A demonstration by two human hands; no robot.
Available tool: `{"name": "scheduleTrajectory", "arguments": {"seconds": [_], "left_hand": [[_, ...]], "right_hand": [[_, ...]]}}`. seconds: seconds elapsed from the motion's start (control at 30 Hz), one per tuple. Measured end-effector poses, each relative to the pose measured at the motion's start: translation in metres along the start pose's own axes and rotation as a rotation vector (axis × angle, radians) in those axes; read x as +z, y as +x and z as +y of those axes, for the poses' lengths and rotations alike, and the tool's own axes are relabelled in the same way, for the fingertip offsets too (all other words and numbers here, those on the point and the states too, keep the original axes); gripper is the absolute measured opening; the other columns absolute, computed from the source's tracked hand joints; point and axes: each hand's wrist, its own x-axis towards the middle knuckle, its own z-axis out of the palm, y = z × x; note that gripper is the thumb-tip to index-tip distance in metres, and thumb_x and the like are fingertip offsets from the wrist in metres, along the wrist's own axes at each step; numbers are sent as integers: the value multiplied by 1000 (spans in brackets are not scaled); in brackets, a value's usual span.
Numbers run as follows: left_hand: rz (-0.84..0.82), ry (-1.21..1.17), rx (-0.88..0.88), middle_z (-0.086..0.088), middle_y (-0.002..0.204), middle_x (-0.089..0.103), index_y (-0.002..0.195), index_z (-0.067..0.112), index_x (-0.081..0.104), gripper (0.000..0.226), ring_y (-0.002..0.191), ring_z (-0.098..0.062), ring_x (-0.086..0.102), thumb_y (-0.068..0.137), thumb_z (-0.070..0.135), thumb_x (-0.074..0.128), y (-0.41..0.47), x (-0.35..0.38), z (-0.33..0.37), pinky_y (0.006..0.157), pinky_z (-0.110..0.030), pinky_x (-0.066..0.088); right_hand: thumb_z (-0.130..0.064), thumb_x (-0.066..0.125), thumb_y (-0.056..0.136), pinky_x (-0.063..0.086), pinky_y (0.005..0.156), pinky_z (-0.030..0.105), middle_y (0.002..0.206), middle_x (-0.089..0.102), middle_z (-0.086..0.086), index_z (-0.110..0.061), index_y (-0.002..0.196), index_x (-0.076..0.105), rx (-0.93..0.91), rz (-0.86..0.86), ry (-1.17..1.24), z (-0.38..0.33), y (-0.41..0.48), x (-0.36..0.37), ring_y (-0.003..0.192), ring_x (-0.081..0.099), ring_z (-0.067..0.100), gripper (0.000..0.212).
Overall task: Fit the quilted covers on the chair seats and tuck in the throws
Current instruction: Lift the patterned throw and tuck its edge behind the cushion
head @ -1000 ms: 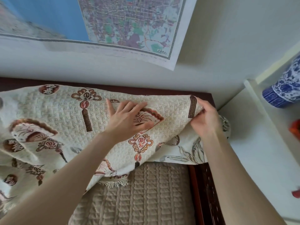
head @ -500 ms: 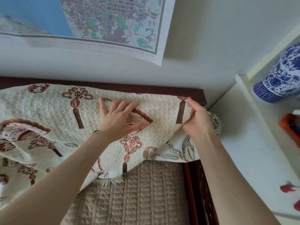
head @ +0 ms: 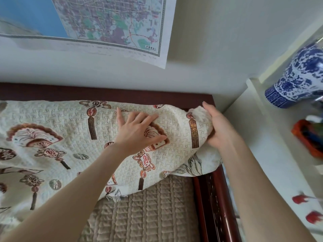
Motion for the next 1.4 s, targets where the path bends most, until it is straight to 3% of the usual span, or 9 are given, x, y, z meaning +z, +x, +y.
{"name": "scheduleTrajectory", "arguments": {"seconds": [0.2,0.47,0.6,0.73,0.87,1.0,1.13,1.23,1.4], "left_hand": [[86,-57,23,5,118,58,131,32,55,89,120,-25,46,74,90,18,-3,8,-4,112,-64,-3],[17,-19,-52,6,143,43,146,35,37,85,140,-21,23,77,83,24,22,4,-7,110,-56,-22],[30,60,-101,8,162,-2,153,40,8,80,146,-19,-19,84,78,18,11,11,0,97,-53,-37],[-12,27,-119,11,153,-29,144,48,-16,73,135,-15,-41,84,81,8,2,22,2,98,-54,-37],[-100,-7,-149,10,156,-25,146,47,-11,75,139,-18,-36,81,75,14,10,19,4,102,-60,-28],[-161,-14,-171,9,158,-24,150,45,-4,78,140,-18,-34,80,73,14,21,15,4,100,-60,-26],[-183,-7,-176,9,158,-23,151,45,-3,77,142,-19,-31,82,73,17,27,15,3,101,-62,-25],[-185,-9,-178,9,159,-22,151,45,-3,79,142,-18,-30,79,74,15,27,15,4,102,-62,-25],[-108,-31,-201,6,161,10,153,40,10,78,149,-19,-9,82,72,23,24,13,9,105,-62,-21]], "right_hand": [[-18,51,91,57,71,38,103,70,15,-6,89,66,-144,260,227,2,29,-26,77,71,26,19],[-19,70,85,53,82,34,92,73,8,-8,100,66,-178,30,148,8,-3,-28,84,69,20,19],[-16,71,81,44,98,31,101,71,0,-13,111,60,-162,-224,-55,37,-22,-37,101,65,15,32],[-7,70,84,52,78,20,103,74,1,-5,113,64,-164,-226,-267,51,-26,-42,99,69,14,30],[-16,73,83,53,83,24,103,74,1,-13,106,71,-206,-155,-339,53,-35,-51,97,70,14,23],[-10,74,72,51,94,41,113,71,9,-5,118,62,-160,-310,-155,55,-51,-62,108,67,25,47],[-3,77,77,55,80,24,101,74,0,-14,109,65,-62,-272,-495,70,-55,-72,95,70,12,36],[-21,80,77,58,81,38,92,75,9,-11,100,72,-58,-54,-674,71,-51,-88,89,72,23,26],[-22,80,77,56,77,24,93,76,-6,-17,101,72,-196,-17,-602,53,-45,-93,86,72,9,26]]}}
